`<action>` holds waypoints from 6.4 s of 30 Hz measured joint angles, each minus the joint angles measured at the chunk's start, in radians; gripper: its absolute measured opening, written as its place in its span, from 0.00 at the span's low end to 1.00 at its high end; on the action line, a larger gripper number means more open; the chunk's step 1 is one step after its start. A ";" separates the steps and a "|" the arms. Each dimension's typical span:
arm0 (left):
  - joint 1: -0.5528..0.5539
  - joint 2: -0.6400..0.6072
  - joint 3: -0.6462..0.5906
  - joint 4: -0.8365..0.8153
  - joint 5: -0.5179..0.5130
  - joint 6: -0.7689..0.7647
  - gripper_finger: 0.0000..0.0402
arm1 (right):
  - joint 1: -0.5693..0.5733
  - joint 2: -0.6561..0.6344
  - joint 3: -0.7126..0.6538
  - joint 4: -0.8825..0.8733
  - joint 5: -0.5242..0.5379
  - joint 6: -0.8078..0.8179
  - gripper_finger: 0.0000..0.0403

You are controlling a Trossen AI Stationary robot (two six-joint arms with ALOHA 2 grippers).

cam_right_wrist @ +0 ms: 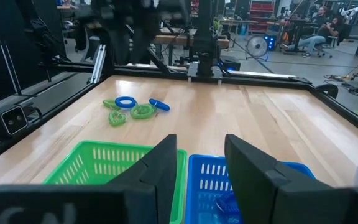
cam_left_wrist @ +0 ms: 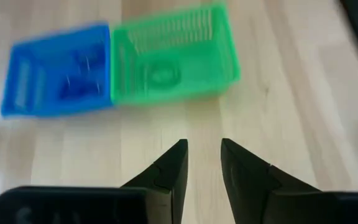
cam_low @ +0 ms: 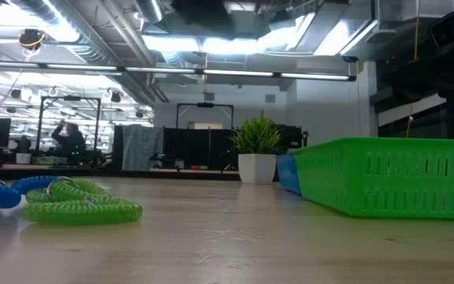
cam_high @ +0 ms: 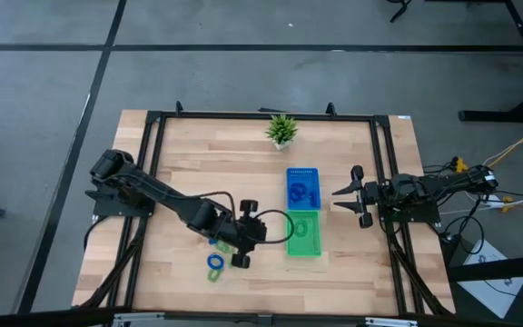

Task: Sort spring keychains
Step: Put the blue spring keychain into the blue bin

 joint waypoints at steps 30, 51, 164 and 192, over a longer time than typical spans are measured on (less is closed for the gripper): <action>-0.067 0.031 -0.002 -0.538 0.193 -0.512 0.43 | 0.000 0.000 0.000 0.000 0.000 0.000 0.34; -0.119 0.031 -0.301 -0.225 0.165 -0.593 0.46 | 0.000 0.000 0.000 0.000 0.000 0.000 0.34; 0.092 -0.536 -0.702 0.378 0.047 -0.164 0.04 | 0.000 0.000 0.000 0.000 0.000 0.000 0.34; 0.230 -0.546 -0.870 0.803 0.185 -0.118 0.04 | 0.000 0.000 0.000 0.000 0.000 0.000 0.34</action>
